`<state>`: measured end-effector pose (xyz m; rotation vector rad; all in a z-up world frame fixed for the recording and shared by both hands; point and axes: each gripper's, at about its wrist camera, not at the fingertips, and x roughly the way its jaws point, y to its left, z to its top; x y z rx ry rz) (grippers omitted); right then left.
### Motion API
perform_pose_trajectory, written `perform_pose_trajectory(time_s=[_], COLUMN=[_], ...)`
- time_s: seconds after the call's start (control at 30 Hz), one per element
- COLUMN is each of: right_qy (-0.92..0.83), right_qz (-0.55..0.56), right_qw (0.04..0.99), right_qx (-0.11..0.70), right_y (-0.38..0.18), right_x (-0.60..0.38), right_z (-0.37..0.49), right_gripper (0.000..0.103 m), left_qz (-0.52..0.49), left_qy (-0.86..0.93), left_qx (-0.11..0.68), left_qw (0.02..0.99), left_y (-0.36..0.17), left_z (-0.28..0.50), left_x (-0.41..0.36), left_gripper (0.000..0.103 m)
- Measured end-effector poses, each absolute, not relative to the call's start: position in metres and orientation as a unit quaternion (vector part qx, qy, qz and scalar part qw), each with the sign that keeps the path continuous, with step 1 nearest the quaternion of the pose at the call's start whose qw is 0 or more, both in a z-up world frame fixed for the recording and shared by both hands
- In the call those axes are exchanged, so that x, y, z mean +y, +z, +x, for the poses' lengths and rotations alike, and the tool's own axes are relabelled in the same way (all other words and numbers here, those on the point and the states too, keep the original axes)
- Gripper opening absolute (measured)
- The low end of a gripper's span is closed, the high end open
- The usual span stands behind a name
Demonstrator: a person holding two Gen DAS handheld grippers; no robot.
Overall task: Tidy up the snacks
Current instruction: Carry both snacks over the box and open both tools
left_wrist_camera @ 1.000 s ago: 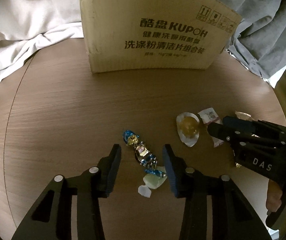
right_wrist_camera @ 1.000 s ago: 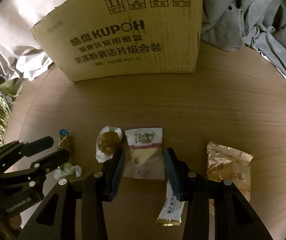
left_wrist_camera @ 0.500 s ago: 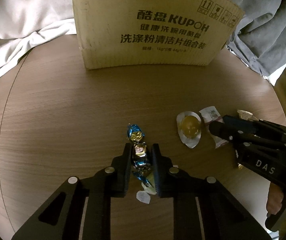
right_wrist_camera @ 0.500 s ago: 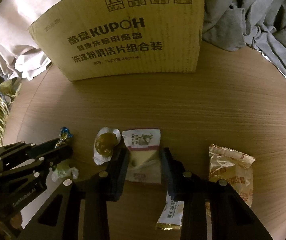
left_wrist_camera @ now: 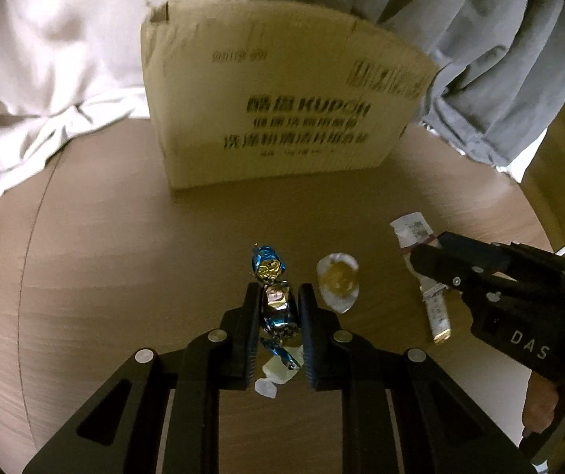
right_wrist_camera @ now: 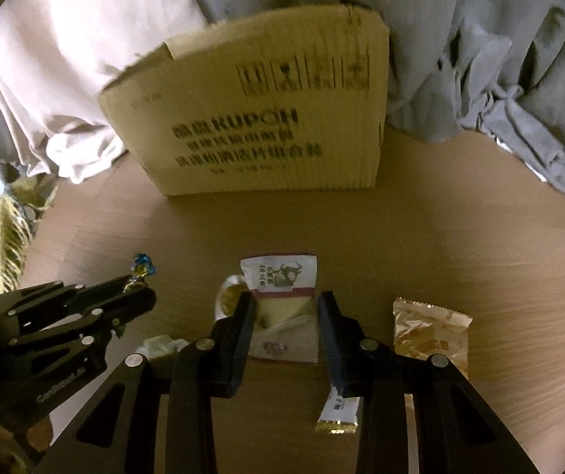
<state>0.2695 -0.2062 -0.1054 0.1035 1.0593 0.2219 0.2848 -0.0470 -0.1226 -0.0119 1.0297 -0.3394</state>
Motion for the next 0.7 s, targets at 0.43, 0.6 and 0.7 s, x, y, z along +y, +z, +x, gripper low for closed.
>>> perform_pose_trajectory(time_s=[0.43, 0.6, 0.7], right_qy=[0.114, 0.11, 0.109], right_qz=[0.054, 0.059, 0.06], right_qw=[0.886, 0.9, 0.909], right_qx=[0.446, 0.417, 0.398], right_y=[-0.053, -0.031, -0.018], right_x=[-0.205, -0.21, -0.212], right_z=[0.262, 0.26, 0.259], right_gripper=[0.034, 0.034, 0.034], left_qz=[0.004, 0.014, 0.016], left_qy=[-0.171, -0.176, -0.18], left_qx=[0.414, 0.375, 0.356], left_qw=[0.894, 0.91, 0.917], left_y=[-0.062, -0.034, -0.02], left_z=[0.272, 0.267, 0.264], left_x=[-0.044, -0.046, -0.047], left_gripper=[0.02, 0.02, 0.02])
